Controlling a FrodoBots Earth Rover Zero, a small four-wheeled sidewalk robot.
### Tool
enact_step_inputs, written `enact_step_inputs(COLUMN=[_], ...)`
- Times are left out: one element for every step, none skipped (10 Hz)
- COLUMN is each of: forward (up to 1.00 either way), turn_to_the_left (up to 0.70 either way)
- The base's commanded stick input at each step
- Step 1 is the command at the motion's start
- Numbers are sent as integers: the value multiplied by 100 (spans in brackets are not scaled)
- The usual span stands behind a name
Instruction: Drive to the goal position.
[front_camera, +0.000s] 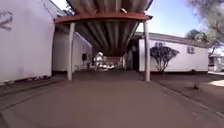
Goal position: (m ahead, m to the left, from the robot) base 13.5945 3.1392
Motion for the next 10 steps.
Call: enact_step_inputs(forward=[70,70,70,70,70,70,70,70,70,70], turn_to_the_left=[0,0,0,0,0,0,0,0,0,0])
